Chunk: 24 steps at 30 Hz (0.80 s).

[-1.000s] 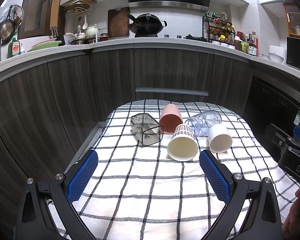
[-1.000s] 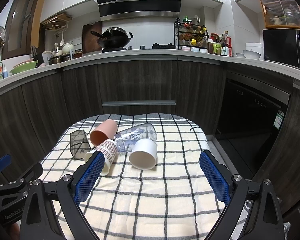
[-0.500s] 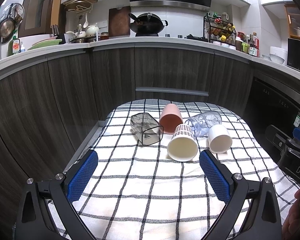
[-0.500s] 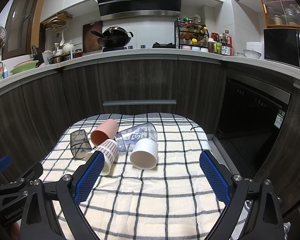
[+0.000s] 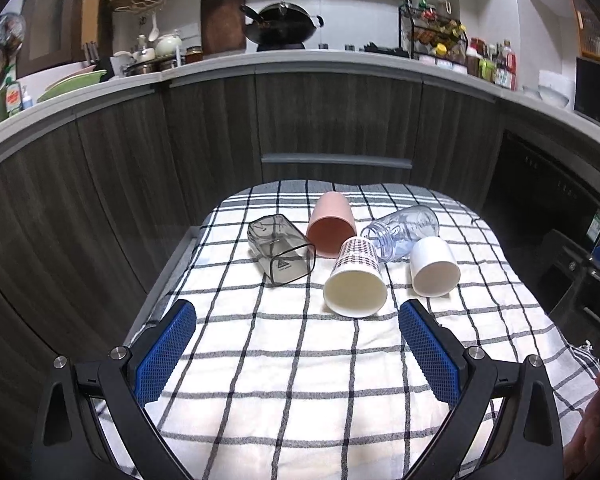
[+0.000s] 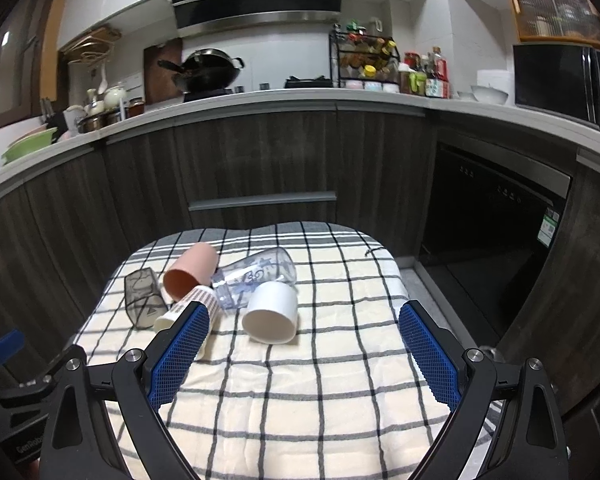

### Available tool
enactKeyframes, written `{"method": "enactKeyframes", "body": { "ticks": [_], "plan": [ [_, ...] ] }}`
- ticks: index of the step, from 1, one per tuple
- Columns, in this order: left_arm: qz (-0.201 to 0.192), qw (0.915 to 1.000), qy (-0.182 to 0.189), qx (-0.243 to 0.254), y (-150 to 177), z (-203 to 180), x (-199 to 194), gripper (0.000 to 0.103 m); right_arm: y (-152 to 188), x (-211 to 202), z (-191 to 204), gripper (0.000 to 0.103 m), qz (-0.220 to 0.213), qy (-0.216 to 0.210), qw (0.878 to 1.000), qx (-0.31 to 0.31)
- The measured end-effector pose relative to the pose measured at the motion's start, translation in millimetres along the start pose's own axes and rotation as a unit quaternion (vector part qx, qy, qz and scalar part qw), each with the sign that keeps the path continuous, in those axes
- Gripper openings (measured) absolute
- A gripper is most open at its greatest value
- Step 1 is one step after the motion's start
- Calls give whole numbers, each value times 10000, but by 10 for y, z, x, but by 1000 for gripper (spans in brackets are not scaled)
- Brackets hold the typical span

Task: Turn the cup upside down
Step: 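Move the left gripper toward the houndstooth paper cup and close on it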

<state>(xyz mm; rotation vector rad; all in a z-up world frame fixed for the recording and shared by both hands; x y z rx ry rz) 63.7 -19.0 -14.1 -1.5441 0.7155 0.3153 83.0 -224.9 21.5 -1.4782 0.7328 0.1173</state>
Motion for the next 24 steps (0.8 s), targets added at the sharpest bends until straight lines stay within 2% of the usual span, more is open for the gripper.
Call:
{"method": "enactKeyframes", "body": {
  "ticks": [6,9,16,24],
  "plan": [
    [369,9992,94,132,-261,-79,236,103,-74,239,-51,96,566,77,9983,83],
    [628,9973,90,360,-367,-166,407,103,-104,343,-62,96,699,122,9974,97],
    [1433,9877,235,586,-461,-274,917,103,-294,513,-125,96,626,302,9975,160],
    [2152,9737,220,713,-427,-330,1465,103,-317,774,-143,96,975,383,9943,198]
  ]
}}
Point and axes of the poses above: each gripper's, at about its wrist camera, not at the fingertips, and x roughly the way its jaws point, z to its left, y to its underside, the point moved 4 cm from there along x, roughly the way its jaws point, and after that the axes turned 13 degrees about y, right-handed, at the moved point
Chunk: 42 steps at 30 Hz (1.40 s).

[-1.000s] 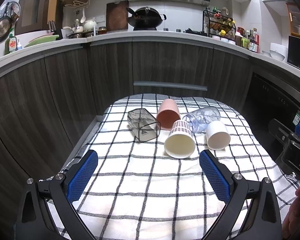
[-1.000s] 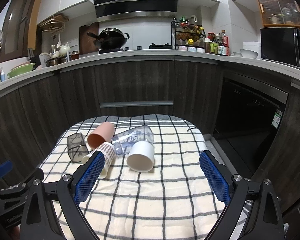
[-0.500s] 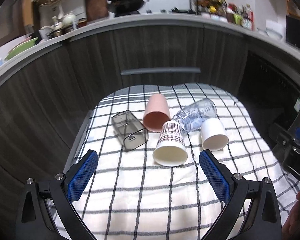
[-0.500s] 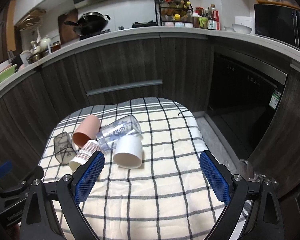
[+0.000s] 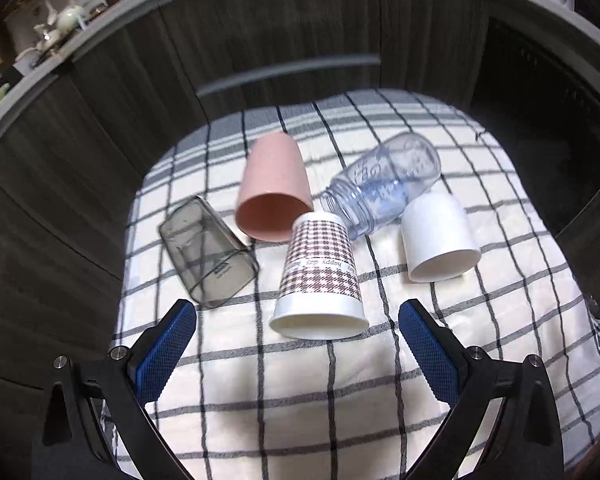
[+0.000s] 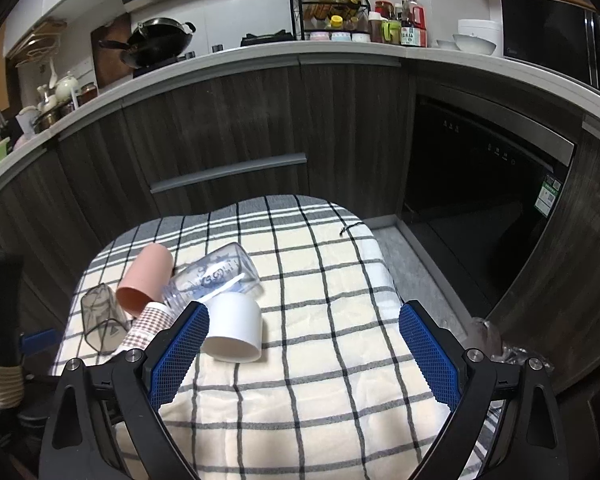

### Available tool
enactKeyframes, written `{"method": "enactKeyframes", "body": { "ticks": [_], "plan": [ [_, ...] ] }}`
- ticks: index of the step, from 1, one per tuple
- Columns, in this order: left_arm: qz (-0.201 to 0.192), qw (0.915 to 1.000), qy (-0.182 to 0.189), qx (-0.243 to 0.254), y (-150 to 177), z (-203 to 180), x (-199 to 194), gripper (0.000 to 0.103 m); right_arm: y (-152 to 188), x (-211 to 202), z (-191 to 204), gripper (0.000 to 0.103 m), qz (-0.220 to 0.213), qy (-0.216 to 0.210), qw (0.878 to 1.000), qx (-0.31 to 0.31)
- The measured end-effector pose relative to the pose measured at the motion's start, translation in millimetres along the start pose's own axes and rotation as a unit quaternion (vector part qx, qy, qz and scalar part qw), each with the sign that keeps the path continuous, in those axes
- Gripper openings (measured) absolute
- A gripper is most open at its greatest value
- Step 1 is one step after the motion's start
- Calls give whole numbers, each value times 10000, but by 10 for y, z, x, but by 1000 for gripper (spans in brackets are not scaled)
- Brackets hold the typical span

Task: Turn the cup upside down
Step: 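Move the left gripper toward the houndstooth paper cup and close on it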

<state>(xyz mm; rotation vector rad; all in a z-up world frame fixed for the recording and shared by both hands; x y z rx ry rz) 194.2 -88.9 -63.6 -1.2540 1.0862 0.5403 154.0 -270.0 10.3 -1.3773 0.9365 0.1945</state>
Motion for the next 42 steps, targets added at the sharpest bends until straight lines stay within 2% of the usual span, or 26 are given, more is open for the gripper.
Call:
{"method": "enactKeyframes", "body": {
  "ticks": [5,13,17,21,23,28,35,42],
  "plan": [
    [720,9974,69,-39,-68,28,350,103,-19,129,77,96,147,26,9999,-59],
    [1395,9902,-91,-28,-168,55,713,102,1,314,144,96,417,-102,9991,54],
    [1672,9858,-48,-162,-173,104,879,101,49,386,182,96,556,-159,9983,84],
    [1926,9806,112,-335,-137,135,1012,87,82,425,187,96,647,-196,9976,121],
    [2030,9781,230,-411,-113,136,1058,68,88,435,182,96,659,-192,9975,136],
    [1949,9796,283,-398,-92,144,1043,67,100,436,177,96,681,-169,9975,118],
    [1801,9815,405,-502,-76,87,793,66,84,387,113,96,674,-188,9975,122],
    [1868,9761,681,-875,110,-63,576,66,83,204,-103,96,706,-212,9973,-70]
  ]
}}
Point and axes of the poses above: each gripper's, at about its wrist camera, not at the fingertips, and x roughly the way its jaws point, z to its left, y to its underside, the point moved 4 cm from there along x, roughly the way its jaws point, and after that the axes turned 13 degrees about y, right-handed, at the moved point
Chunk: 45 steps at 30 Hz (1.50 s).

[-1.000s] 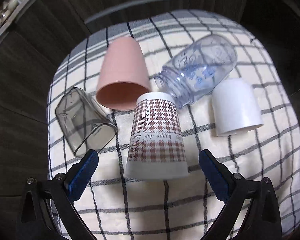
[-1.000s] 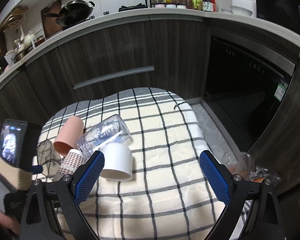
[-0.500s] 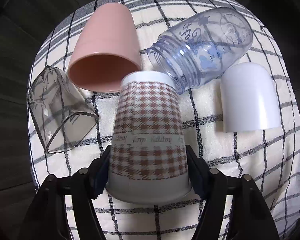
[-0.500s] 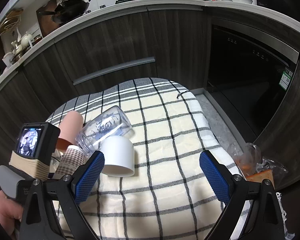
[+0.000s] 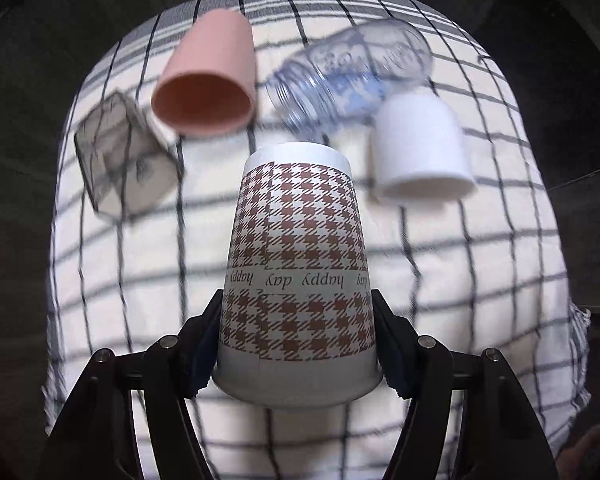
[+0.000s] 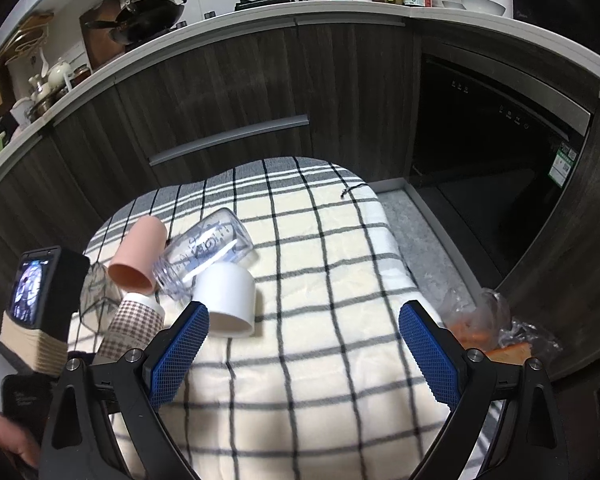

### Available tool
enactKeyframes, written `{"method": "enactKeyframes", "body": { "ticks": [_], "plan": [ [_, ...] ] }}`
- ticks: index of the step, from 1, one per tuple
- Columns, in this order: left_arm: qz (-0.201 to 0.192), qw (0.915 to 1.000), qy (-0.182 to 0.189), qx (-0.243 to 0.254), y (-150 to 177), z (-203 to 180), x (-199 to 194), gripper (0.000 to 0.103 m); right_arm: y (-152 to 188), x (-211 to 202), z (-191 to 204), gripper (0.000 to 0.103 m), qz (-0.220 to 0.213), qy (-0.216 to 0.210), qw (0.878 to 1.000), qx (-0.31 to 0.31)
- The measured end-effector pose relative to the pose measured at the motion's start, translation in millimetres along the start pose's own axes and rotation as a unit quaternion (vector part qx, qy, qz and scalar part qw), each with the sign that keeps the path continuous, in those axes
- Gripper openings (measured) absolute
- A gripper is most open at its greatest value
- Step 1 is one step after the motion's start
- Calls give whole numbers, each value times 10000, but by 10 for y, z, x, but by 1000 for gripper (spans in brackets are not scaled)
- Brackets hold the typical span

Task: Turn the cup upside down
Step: 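Move the left gripper toward the houndstooth paper cup and close on it, then lift the houndstooth cup with the left gripper and carry it toward the right gripper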

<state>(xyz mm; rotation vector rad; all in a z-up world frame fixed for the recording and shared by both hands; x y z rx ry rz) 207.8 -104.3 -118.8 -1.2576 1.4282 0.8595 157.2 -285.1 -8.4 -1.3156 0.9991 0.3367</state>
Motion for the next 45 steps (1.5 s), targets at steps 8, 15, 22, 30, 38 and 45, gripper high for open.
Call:
{"method": "enactKeyframes", "body": {
  "ticks": [8,15,22,30,38,45],
  "plan": [
    [39,9986,411,-342,647,-426,-32,67,239,-80,-345,96,348,-2,9992,-213],
    [130,9986,377,-341,948,-610,135,67,518,-91,-530,96,584,136,9972,-456],
    [183,9963,577,-612,1007,-523,239,68,685,-41,-499,96,759,124,9953,-597],
    [-60,9981,437,-423,987,-447,-12,88,667,-89,-477,96,765,89,9952,-608],
    [-684,9976,53,-113,1151,-355,-527,93,544,-287,-410,96,704,-47,9957,-603],
    [-1813,9825,-425,94,1154,-199,-1054,95,469,-400,-111,96,939,-437,9917,-764]
  ]
}}
Point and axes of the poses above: each gripper's, at about its wrist camera, not at the fingertips, and x roughly the way its jaws point, z to its left, y to its underside, the point moved 4 cm from there along x, roughly the way its jaws point, and after that the axes turned 13 degrees about y, right-handed, at the moved point
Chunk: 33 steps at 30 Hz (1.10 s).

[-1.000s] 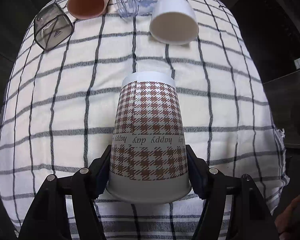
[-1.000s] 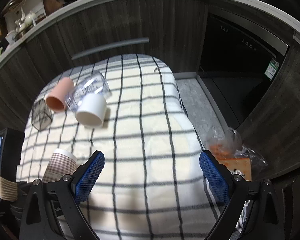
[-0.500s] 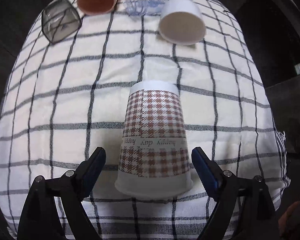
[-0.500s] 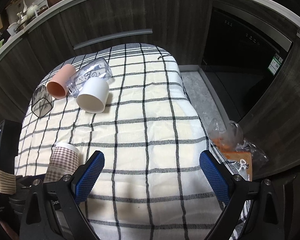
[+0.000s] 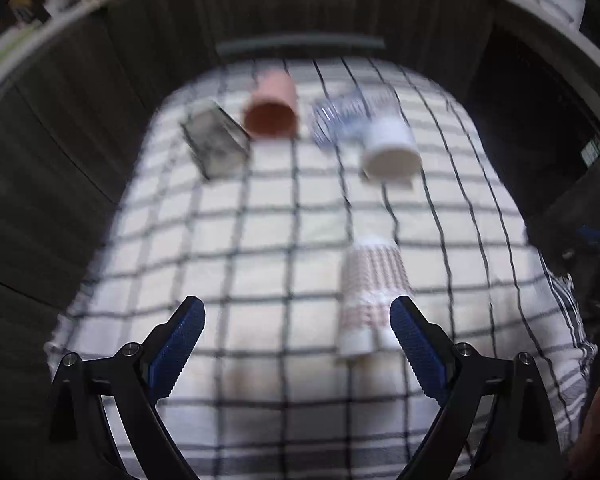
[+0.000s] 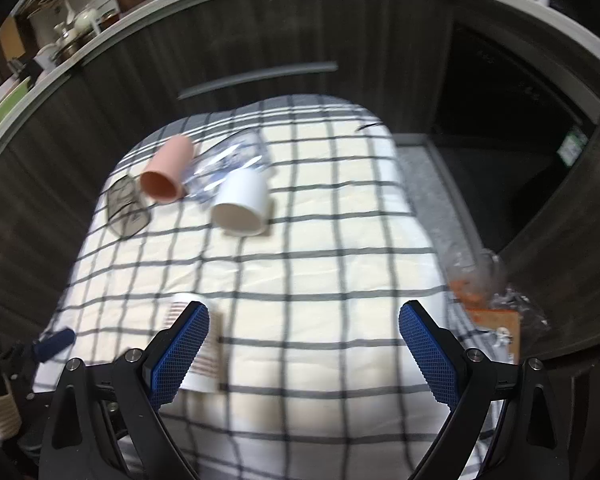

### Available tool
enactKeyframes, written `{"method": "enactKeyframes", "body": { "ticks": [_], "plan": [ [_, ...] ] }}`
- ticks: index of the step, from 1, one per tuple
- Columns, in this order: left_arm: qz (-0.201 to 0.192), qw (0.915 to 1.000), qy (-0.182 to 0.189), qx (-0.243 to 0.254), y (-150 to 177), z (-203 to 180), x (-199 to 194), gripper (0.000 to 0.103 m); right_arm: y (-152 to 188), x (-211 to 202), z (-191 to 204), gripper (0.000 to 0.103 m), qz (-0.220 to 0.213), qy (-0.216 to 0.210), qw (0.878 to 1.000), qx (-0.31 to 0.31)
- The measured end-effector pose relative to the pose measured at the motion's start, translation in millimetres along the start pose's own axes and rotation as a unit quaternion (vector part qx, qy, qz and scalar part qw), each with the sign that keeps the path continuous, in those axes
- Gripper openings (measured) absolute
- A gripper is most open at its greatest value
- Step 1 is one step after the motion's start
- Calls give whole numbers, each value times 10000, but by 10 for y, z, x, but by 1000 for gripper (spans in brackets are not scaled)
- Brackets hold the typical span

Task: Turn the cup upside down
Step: 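Lift the houndstooth cup with the left gripper and carry it toward the right gripper, then close the right gripper on the houndstooth cup while the left gripper releases it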

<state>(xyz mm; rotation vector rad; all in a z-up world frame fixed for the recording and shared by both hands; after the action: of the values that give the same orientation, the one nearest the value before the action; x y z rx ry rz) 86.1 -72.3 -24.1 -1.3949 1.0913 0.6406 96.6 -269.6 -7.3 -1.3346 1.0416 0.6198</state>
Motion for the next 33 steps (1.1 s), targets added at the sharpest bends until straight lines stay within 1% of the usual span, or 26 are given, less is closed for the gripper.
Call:
{"method": "enactKeyframes", "body": {
  "ticks": [1,3,5,8,10,12,14,17,22,24,29,33],
  "plan": [
    [-276,9996,-111,32,-27,72,-109,95,-13,12,77,96,88,-67,9999,-55],
    [-637,9976,-288,15,-83,160,-221,95,-34,74,229,96,360,-207,9990,-158],
    [-905,9951,-393,-84,-121,311,-340,96,-57,163,382,96,742,-397,9962,-213],
    [-1129,9924,-382,-306,-191,542,-431,97,-105,348,586,96,1381,-646,9879,-270],
    [-1300,9887,-543,-508,-245,718,-482,97,-130,504,727,96,1906,-760,9781,-337],
    [-1439,9857,-585,-655,-273,824,-514,97,-128,593,854,96,2250,-806,9701,-422],
    [-1563,9828,-565,-799,-321,932,-534,97,-141,659,1020,95,2455,-714,9644,-677],
    [-1688,9796,-483,-978,-359,1054,-557,98,-175,723,1245,95,2647,-549,9570,-1048],
    [-1805,9753,-520,-1159,-395,1246,-539,100,-203,909,1439,95,3049,-325,9429,-1299],
    [-1802,9756,-458,-1164,-403,1270,-503,100,-159,989,1522,95,3240,-247,9352,-1406],
    [-1781,9746,-315,-1320,-403,1375,-421,100,-36,1175,1663,91,3568,-55,9202,-1610],
    [-1720,9757,-188,-1345,-411,1396,-348,100,52,1322,1692,83,3787,88,9108,-1643]
  ]
}}
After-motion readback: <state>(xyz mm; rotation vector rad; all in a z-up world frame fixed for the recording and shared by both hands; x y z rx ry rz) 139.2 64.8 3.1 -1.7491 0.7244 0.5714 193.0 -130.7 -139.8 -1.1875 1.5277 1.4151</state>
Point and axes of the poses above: each gripper's, at about its wrist camera, not at the fingertips, and x roughly the way its jaws point, z to its left, y to its underside, the point moved 4 cm from there along x, roughly the way its jaws point, and after that the axes turned 13 degrees about y, right-handed, at the moved point
